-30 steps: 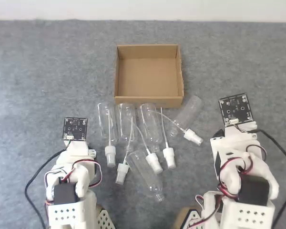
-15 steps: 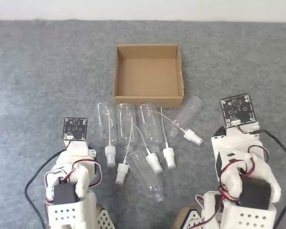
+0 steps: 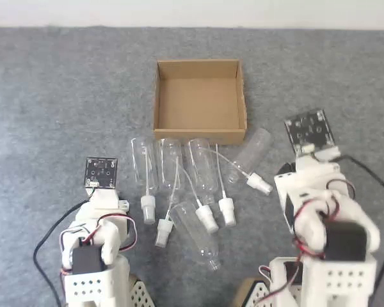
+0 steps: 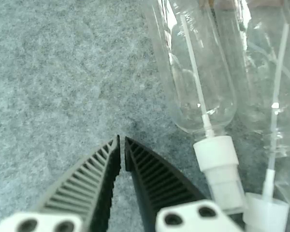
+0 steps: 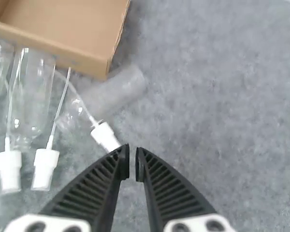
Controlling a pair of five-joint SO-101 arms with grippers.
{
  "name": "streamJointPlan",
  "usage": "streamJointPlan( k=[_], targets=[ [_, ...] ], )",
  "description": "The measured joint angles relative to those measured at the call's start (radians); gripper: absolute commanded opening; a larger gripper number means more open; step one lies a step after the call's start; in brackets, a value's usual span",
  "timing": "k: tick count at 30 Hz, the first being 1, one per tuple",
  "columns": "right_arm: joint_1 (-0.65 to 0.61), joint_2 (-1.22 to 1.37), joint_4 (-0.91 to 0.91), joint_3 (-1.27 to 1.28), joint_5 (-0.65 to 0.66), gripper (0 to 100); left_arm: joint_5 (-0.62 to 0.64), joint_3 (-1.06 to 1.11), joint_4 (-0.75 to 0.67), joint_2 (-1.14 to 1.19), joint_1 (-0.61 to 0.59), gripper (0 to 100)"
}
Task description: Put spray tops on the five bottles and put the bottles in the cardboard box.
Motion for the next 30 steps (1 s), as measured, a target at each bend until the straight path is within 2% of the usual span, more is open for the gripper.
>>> streamJointPlan(
  k=[5,8,21,30],
  targets=[
    [-0.041,0.175,0.018,-0.081,-0.028,14.6,0.000,0.000,0.000,0.000,0.000,2],
    [-0.057,0.252,0.018,-0.098,-0.072,18.7,0.000,0.000,0.000,0.000,0.000,2],
    [-0.129,0.623,-0.110,-0.216,-0.232,19.2,0.000,0.000,0.000,0.000,0.000,2],
    [-0.129,0.977,-0.180,-0.385,-0.479,19.2,0.000,0.000,0.000,0.000,0.000,2]
  ],
)
